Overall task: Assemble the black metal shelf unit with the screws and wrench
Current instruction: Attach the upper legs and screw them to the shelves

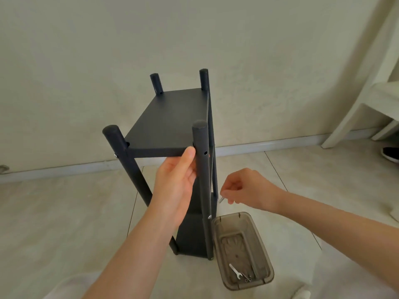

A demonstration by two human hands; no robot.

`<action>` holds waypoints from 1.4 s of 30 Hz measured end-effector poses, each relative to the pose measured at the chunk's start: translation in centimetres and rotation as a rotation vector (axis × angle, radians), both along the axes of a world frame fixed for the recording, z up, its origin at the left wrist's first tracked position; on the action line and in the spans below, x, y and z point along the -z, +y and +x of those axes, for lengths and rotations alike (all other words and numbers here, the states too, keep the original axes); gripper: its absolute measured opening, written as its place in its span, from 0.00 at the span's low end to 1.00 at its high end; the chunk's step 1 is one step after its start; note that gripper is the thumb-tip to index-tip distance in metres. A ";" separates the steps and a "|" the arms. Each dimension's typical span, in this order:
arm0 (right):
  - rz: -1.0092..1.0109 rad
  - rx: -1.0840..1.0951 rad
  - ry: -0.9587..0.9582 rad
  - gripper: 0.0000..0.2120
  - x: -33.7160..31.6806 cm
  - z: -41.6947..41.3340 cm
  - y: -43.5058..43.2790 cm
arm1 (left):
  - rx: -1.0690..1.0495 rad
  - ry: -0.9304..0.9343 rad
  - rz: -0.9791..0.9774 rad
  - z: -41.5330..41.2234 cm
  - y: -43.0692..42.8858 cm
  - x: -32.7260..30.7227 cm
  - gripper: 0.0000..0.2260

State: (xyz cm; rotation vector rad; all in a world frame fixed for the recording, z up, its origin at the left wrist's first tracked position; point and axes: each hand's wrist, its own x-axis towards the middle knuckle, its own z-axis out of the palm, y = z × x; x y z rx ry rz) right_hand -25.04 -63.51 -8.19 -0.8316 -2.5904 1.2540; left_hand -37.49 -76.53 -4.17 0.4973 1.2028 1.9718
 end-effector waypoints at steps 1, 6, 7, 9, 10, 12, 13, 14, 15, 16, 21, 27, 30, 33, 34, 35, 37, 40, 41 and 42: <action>-0.026 0.027 0.059 0.06 -1.2 0.4 -0.5 | 0.005 0.006 -0.004 0.0 -0.1 0.1 0.19; -0.140 0.116 0.334 0.06 -5.3 1.6 -2.0 | 0.014 0.009 -0.019 0.1 -0.2 0.7 0.18; -0.142 0.125 0.370 0.06 -5.8 1.8 -2.2 | 0.018 0.012 -0.016 0.0 -0.2 0.8 0.18; -0.155 0.145 0.448 0.05 -6.6 2.1 -2.4 | 0.012 0.019 -0.027 -0.1 -0.1 0.9 0.19; -0.168 0.155 0.485 0.04 -6.8 2.3 -2.5 | 0.004 0.020 -0.041 -0.2 -0.1 0.9 0.19; -0.192 0.154 0.539 0.05 -7.2 2.6 -2.7 | 0.003 0.021 -0.049 -0.2 0.1 1.0 0.20; -0.191 0.148 0.557 0.06 -7.4 2.6 -2.9 | 0.009 0.023 -0.045 -0.1 0.2 1.0 0.19; -0.181 0.141 0.576 0.07 -7.5 2.7 -3.1 | 0.013 0.021 -0.040 0.0 0.2 1.0 0.19; -0.168 0.137 0.594 0.08 -7.5 2.8 -3.2 | 0.015 0.021 -0.035 0.0 0.2 0.9 0.18; -0.156 0.135 0.613 0.08 -7.5 2.8 -3.4 | 0.019 0.024 -0.032 0.0 0.3 0.9 0.18; -0.095 0.113 0.663 0.05 -7.6 3.2 -4.3 | 0.020 0.080 -0.076 -0.4 0.3 0.6 0.20; -0.020 0.080 0.601 0.06 -6.5 3.0 -4.5 | 0.033 0.080 -0.025 -0.6 0.3 0.6 0.20; 0.004 0.062 0.571 0.07 -6.2 3.0 -4.5 | 0.046 0.101 -0.025 -0.6 0.3 0.7 0.25; 0.029 0.058 0.583 0.07 -5.9 3.0 -4.5 | 0.045 0.103 -0.029 -0.6 0.4 0.8 0.25; 0.037 0.061 0.594 0.06 -5.9 3.0 -4.5 | 0.043 0.103 -0.032 -0.6 0.4 0.8 0.25; 0.034 0.062 0.607 0.05 -6.0 3.0 -4.6 | 0.042 0.106 -0.036 -0.6 0.4 0.8 0.25; 0.010 0.056 0.632 0.06 -6.0 3.0 -4.7 | 0.043 0.114 -0.040 -0.7 0.4 0.9 0.25; -0.024 0.043 0.641 0.05 -6.0 2.9 -4.7 | 0.040 0.113 -0.037 -0.8 0.2 0.9 0.22; -0.031 0.044 0.641 0.04 -5.9 2.9 -4.7 | 0.038 0.111 -0.037 -0.8 0.2 0.9 0.21; -0.047 0.051 0.646 0.03 -5.9 2.8 -4.7 | 0.033 0.110 -0.041 -0.8 0.2 0.9 0.19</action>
